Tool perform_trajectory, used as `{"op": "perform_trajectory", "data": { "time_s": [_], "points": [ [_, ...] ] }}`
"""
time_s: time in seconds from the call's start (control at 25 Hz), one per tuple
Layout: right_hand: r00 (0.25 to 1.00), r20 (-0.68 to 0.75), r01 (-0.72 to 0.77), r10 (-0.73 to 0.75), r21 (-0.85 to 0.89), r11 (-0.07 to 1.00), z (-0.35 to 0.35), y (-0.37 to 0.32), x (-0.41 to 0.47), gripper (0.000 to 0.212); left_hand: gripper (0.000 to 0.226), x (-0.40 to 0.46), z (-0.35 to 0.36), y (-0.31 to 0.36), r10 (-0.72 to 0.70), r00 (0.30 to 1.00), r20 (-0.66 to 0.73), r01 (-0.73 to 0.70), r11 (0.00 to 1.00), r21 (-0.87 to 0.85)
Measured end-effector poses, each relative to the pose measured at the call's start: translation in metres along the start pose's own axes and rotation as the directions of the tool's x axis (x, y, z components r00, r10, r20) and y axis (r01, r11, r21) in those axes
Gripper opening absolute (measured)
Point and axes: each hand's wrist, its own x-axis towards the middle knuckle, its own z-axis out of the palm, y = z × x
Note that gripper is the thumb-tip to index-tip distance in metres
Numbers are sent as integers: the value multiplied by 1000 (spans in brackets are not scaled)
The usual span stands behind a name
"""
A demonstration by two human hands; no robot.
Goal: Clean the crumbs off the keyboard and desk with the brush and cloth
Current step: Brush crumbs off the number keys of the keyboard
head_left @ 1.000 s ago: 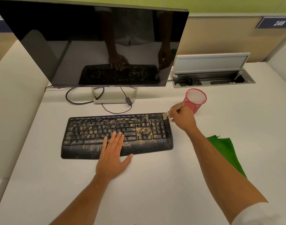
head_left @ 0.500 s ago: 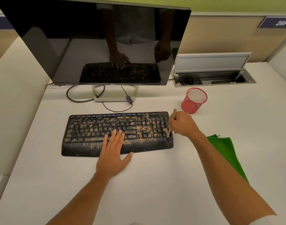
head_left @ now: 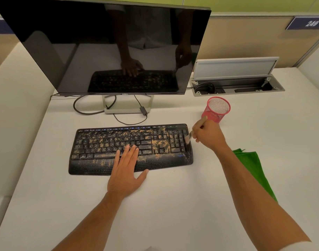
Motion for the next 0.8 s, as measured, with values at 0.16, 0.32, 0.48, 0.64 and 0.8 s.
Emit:
{"op": "perform_trajectory", "data": {
  "time_s": [0.16,0.32,0.48,0.64,0.8],
  "points": [
    [995,-102,-8,15,73,997,8,8,6,46,83,0,0,0,0,1000,0,0,1000,0],
    [981,-129,-109,145,253,961,13,14,9,33,82,0,0,0,4,1000,-7,-4,1000,0],
    [980,-82,-152,180,275,949,8,19,3,27,82,0,0,0,5,1000,-14,-5,1000,0],
    [982,-52,-160,180,264,951,0,20,-14,26,82,0,1,0,8,1000,-16,-8,1000,-3],
    [982,-34,-171,184,246,954,-2,23,-34,29,82,0,1,0,9,1000,-16,-9,1000,-3]
  ]
}}
